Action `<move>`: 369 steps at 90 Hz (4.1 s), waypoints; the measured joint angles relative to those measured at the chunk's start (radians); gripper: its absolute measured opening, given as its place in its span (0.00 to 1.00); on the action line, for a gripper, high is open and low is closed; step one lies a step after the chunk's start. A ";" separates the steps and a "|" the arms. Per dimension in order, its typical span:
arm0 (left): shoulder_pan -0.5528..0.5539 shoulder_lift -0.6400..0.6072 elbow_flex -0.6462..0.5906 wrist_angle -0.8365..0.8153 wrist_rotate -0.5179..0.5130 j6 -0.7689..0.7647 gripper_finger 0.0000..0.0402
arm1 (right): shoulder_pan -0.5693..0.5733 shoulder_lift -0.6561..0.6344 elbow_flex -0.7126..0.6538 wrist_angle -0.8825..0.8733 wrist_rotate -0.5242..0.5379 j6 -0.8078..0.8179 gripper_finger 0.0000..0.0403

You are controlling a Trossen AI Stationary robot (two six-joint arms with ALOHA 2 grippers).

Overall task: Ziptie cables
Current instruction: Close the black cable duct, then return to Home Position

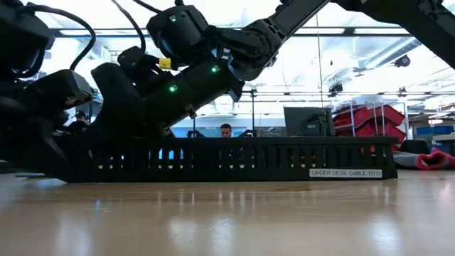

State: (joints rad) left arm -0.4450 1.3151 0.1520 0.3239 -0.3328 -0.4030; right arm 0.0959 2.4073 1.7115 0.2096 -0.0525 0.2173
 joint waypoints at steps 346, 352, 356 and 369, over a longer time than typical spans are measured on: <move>0.593 -1.114 0.152 -0.408 0.279 0.348 0.47 | -0.200 -2.368 -1.699 0.089 -0.119 0.007 0.44; 0.593 -1.193 0.139 -0.464 0.275 0.347 0.46 | -0.171 -2.348 -1.699 0.077 -0.075 -0.032 0.44; 0.593 -1.249 0.135 -0.499 0.274 0.344 0.46 | -0.150 -2.340 -1.699 0.098 -0.060 -0.061 0.44; 0.593 -1.313 0.102 -0.618 0.274 0.314 0.45 | -0.094 -2.295 -1.699 0.069 -0.053 -0.117 0.44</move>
State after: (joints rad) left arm 0.1478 0.0025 0.2540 -0.2936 -0.0583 -0.0895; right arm 0.0022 0.1122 0.0120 0.2782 -0.1050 0.1000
